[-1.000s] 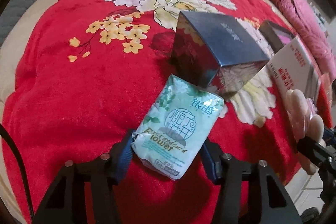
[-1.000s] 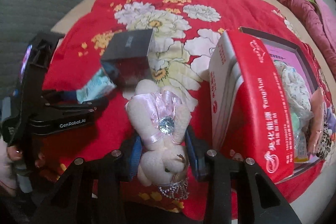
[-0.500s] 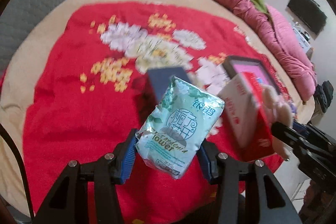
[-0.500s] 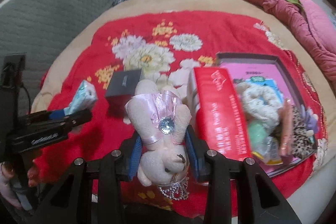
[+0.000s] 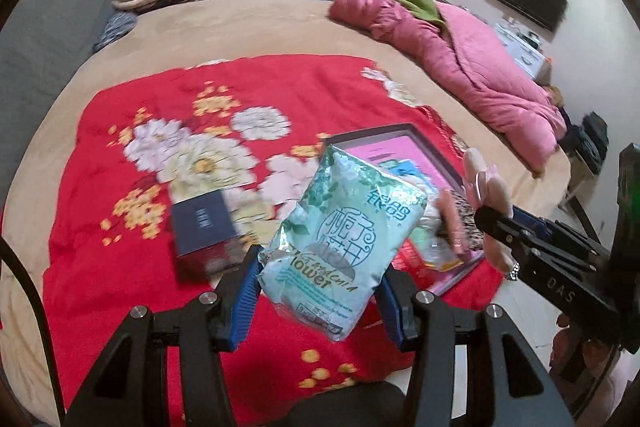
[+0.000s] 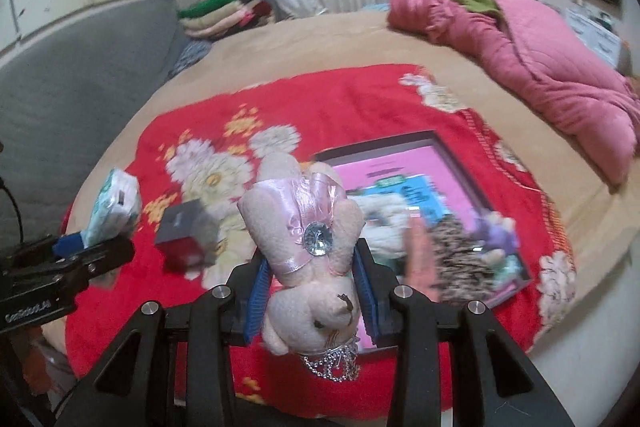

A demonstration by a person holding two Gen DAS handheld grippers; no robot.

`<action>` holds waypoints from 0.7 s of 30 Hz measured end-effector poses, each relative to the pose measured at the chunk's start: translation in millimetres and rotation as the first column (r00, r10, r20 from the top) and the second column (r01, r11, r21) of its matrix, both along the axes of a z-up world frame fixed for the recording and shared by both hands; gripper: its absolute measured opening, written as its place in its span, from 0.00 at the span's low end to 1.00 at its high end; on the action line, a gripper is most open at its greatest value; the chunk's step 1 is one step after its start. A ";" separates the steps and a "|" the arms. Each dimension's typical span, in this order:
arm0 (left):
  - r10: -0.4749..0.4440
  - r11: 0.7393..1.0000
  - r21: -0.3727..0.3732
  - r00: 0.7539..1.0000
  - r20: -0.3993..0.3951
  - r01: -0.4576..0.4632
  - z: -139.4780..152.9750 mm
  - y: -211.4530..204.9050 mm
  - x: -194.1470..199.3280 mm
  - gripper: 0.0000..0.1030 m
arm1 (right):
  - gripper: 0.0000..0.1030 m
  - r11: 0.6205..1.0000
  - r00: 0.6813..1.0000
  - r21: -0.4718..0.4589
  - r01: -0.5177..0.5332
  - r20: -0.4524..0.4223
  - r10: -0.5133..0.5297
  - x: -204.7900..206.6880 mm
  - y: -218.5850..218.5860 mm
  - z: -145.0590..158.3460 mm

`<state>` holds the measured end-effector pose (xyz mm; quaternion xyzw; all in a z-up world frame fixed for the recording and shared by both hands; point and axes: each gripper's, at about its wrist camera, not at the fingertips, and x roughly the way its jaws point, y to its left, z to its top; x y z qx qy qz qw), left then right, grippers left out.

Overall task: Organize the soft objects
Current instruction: 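Carry the soap packet and plush bunny over the grey tray with both tools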

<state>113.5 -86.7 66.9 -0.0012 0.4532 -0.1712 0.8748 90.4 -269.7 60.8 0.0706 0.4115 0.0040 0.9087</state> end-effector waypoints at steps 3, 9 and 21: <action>-0.039 0.999 -0.007 0.999 -0.005 0.039 3.2 -25.9 -0.3 0.51 | 0.39 0.998 0.998 0.020 0.057 0.014 -0.057 -7.3 -29.7 3.9; -0.112 0.994 0.001 0.993 -0.034 0.112 -5.1 -76.1 6.8 0.51 | 0.39 0.985 0.985 0.045 0.167 0.023 -0.168 -21.0 -89.6 5.9; -0.189 0.979 0.059 0.977 -0.097 0.195 -41.9 -154.5 32.5 0.51 | 0.39 0.974 0.976 0.072 0.217 -0.008 -0.217 -19.5 -138.4 -12.4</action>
